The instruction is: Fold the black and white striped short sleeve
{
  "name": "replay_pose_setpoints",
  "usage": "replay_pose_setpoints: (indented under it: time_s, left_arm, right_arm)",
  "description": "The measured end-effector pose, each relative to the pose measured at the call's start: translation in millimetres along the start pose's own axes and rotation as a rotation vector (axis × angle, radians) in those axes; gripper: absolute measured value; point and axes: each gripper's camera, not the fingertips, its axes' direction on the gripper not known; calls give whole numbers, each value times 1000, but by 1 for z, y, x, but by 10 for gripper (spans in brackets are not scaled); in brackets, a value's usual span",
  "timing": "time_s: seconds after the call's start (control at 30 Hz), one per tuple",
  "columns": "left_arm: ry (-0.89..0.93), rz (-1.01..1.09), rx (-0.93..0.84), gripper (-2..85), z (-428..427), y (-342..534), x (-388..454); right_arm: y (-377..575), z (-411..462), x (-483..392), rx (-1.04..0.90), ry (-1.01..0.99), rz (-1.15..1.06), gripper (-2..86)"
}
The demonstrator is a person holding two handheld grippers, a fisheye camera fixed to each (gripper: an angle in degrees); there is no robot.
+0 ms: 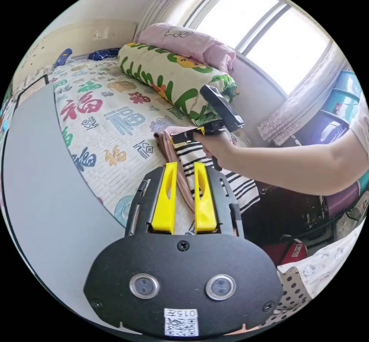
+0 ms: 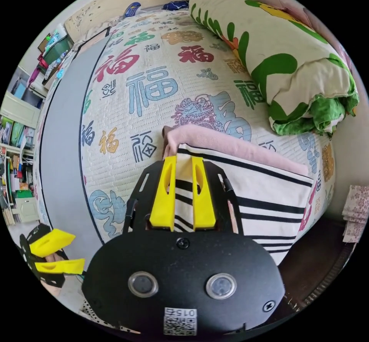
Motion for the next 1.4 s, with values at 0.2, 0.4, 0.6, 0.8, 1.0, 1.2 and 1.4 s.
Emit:
replay_pose_setpoints:
  time_s: [0.2, 0.4, 0.6, 0.8, 1.0, 1.2, 1.4]
  left_arm:
    - [-4, 66, -46, 75, 96, -73, -3]
    - [15, 83, -126, 83, 196, -125, -3]
    - [-75, 268, -239, 82, 302, -150, 29]
    - [-199, 364, -295, 64, 354, -136, 37]
    - [39, 133, -371, 15, 363, -140, -4]
    - [319, 60, -257, 9, 337, -97, 21]
    - [388, 28, -283, 7, 349, -46, 37]
  right_arm:
    - [86, -146, 48, 104, -237, 138, 12]
    - [217, -297, 136, 208, -353, 372, 4]
    - [316, -384, 194, 205, -328, 546, 6]
    - [382, -433, 216, 200, -386, 627, 19]
    - [433, -481, 206, 253, -524, 579, 79]
    - [476, -501, 197, 249, -649, 562, 140]
    - [503, -510, 160, 198, -592, 489, 152]
